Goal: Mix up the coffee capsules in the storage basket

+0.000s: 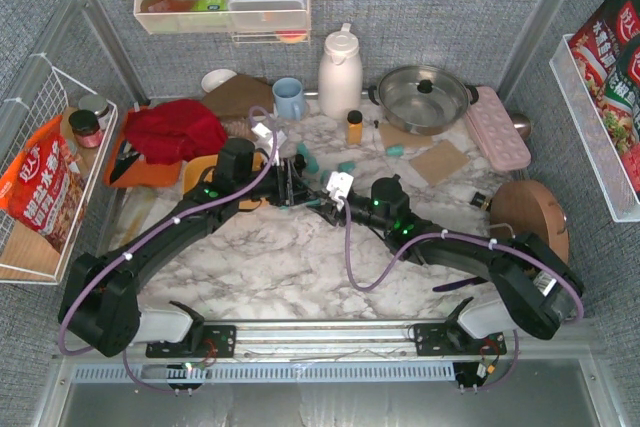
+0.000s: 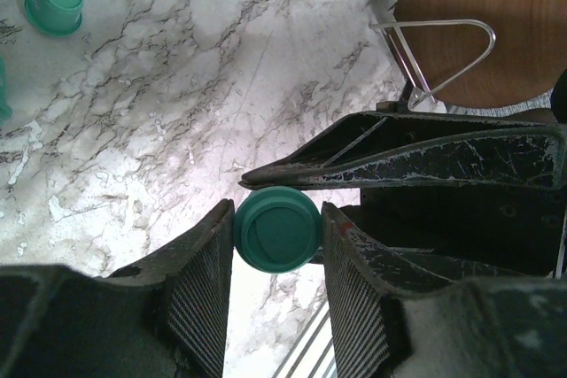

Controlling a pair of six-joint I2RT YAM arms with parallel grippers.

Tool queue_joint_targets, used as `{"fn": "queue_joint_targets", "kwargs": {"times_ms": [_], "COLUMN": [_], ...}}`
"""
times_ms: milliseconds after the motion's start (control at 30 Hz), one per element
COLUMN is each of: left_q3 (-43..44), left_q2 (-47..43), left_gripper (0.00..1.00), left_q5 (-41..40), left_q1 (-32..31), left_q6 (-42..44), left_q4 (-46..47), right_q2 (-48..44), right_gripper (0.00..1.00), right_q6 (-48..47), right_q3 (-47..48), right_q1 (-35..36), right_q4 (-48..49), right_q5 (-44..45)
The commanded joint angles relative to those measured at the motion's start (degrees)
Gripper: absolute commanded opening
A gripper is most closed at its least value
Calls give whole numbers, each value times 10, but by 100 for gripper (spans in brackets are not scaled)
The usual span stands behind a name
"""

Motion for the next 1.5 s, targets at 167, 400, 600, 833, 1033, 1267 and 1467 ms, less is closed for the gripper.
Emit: {"fn": "queue_joint_targets", "kwargs": {"times_ms": [167, 400, 600, 833, 1033, 1267, 1467], "left_q3": [5, 14, 49, 72, 62, 56, 36], "left_q2": [-1, -13, -23, 1, 30, 70, 47], "left_gripper": [48, 47, 47, 47, 48, 64, 76], "left_q5": [1, -25, -126, -351, -431, -478, -484], "left_q1": [0, 1, 11, 89, 137, 145, 149], "left_q6": [3, 9, 56, 75, 62, 38, 18], "left_q4": [5, -3, -77, -140, -123, -106, -72], "right_q2": [-7, -16, -48, -79, -68, 10, 60], "right_gripper": [57, 79, 83, 84, 84, 79, 76], "right_q6": [-9, -22, -37, 1, 124, 281, 298], "right_q3": [12, 7, -6, -17, 20, 110, 134], "right_q1": [0, 0, -4, -8, -13, -15, -15], "right_q4": [-7, -20, -53, -87, -157, -285, -283], "right_q5": [0, 15, 39, 106, 222, 310, 285]}}
